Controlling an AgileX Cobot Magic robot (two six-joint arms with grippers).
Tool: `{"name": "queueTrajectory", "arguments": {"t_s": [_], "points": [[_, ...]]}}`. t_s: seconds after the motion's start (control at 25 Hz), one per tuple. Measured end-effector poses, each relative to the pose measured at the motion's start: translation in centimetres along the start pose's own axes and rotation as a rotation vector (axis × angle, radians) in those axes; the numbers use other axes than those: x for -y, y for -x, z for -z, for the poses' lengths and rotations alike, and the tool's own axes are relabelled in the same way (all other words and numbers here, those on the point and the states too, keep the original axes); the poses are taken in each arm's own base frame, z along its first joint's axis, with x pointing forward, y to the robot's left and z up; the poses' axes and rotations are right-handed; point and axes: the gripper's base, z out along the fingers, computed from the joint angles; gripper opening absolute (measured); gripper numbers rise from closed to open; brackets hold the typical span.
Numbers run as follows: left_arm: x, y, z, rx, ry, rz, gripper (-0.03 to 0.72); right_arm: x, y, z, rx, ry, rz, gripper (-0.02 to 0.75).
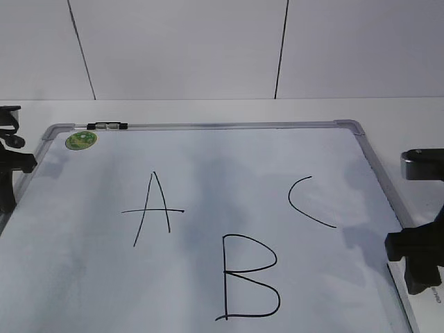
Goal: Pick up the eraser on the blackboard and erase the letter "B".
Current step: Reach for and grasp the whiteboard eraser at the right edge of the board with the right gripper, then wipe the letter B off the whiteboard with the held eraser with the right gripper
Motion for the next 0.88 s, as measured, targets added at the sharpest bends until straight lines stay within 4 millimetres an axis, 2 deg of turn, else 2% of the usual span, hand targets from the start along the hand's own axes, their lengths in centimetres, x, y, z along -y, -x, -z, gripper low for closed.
{"name": "queueTrajectory", "arguments": {"t_s": [0.12,0.32,0.44,0.64,0.88], "points": [[0.0,0.0,0.0,0.0,0.0,0.0,0.049,0.0,0.0,0.1,0.002,0.001,0.002,0.585],[0.0,0.0,0.0,0.0,-0.001,0.001,0.049,0.4,-0.4,1.3,0.043,0.044,0.002,0.585],[0.0,0.0,0.0,0.0,-0.001,0.001,0.049,1.5,-0.6,2.3,0.051,0.088,-0.003,0.585],[0.0,0.0,0.0,-0.003,-0.002,0.001,0.049,3.3,-0.8,2.7,0.012,0.141,0.011,0.587],[0.0,0.0,0.0,-0.005,-0.002,0.001,0.049,3.2,-0.9,2.7,-0.008,0.182,0.027,0.586]]}}
